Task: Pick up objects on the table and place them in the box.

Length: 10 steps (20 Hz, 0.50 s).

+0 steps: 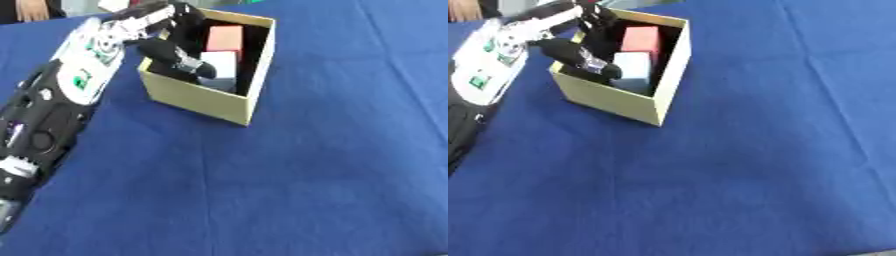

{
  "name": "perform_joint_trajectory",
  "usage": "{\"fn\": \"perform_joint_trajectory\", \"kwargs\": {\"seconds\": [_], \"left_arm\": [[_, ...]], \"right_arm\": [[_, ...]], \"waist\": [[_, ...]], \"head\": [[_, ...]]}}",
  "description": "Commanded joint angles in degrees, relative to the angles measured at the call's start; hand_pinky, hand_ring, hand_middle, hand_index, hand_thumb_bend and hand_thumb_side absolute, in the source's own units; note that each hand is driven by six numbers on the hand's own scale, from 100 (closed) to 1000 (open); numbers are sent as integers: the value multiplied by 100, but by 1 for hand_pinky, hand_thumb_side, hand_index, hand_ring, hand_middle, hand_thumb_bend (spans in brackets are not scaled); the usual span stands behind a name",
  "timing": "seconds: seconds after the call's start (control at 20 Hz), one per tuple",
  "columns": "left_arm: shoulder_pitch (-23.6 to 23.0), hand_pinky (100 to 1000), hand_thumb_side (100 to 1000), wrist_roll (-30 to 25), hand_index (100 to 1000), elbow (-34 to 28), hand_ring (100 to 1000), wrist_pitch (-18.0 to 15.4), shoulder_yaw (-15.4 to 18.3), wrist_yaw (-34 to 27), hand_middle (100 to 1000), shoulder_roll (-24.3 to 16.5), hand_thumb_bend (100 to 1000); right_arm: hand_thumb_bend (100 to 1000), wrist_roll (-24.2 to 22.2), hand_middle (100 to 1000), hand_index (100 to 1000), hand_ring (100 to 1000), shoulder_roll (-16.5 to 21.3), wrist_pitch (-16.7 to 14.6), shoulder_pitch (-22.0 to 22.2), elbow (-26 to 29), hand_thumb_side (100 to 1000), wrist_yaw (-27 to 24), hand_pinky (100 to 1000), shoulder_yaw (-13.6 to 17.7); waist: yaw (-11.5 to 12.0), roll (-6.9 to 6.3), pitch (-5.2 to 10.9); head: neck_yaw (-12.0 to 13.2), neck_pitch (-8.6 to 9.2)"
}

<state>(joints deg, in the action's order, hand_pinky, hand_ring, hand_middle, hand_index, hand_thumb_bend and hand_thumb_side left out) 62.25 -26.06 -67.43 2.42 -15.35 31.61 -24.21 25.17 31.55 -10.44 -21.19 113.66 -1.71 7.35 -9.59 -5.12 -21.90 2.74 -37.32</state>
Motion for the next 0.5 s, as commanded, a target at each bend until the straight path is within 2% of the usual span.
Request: {"fn": "perform_joint_trajectory", "kwargs": {"seconds": [0.05, 0.3, 0.35, 0.5], "left_arm": [[88, 795, 587, 181, 871, -138, 810, 44, 160, -57, 766, -100, 890], [114, 779, 608, 564, 848, -409, 783, 196, 334, -330, 742, -196, 792], [126, 769, 613, 667, 844, -489, 771, 194, 397, -492, 739, -189, 752], [145, 739, 612, 1053, 816, -684, 742, 177, 524, -1162, 706, -185, 716]], "right_arm": [[100, 10, 661, 774, 735, 88, 7, -41, 93, 832, -32, 852, 38], [100, 14, 661, 773, 734, 96, 11, -16, 93, 833, -24, 851, 40], [100, 16, 661, 773, 734, 95, 14, -11, 93, 833, -22, 851, 41], [100, 26, 661, 773, 734, 90, 40, -2, 93, 833, -12, 851, 45]], "waist": [[8, 57, 113], [50, 65, 139], [57, 67, 142], [63, 76, 143]], "head": [[25, -54], [63, -79], [74, -79], [116, -70]]}}
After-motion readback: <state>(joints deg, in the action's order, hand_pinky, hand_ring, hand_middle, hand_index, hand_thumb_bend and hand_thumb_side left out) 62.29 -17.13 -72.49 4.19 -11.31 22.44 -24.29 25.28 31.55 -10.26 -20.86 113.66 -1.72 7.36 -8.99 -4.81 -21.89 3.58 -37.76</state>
